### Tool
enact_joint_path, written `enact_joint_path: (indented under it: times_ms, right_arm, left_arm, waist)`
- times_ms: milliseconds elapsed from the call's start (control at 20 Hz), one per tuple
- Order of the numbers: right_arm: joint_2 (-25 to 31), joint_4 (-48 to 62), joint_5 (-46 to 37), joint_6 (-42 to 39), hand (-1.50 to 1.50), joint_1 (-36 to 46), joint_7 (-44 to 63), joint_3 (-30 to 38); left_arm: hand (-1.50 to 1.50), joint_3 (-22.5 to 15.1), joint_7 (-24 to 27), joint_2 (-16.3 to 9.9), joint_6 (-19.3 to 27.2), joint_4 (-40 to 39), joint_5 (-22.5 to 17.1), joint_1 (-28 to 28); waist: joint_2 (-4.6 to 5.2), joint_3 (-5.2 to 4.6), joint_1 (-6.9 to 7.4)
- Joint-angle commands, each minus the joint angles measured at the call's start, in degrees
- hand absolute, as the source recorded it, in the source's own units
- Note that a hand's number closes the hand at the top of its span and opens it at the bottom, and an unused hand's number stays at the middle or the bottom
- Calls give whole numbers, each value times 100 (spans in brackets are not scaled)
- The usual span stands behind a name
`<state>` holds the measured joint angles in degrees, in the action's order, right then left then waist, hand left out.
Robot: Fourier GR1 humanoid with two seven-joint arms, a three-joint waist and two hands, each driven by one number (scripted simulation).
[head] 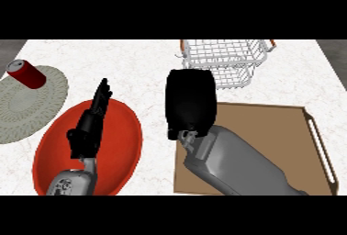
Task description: Pick the cupcake from the tray and place it in the tiered basket
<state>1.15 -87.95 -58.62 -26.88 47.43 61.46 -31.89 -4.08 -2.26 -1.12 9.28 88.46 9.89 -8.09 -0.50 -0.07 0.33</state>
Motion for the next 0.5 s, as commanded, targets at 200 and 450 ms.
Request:
enact_joint_path:
  times_ms: [200,450]
  right_arm:
    - [-109,-583,263,-1492,150,1326,1341,1058]
    - [-110,-129,500,-999,150,1946,1307,1682]
  left_arm:
    - [0,101,91,-112,-113,50,-106,146]
    - [0,116,-121,-37,37,-169,25,-348]
  waist:
    - [-28,-3,-57]
    - [24,-2,1]
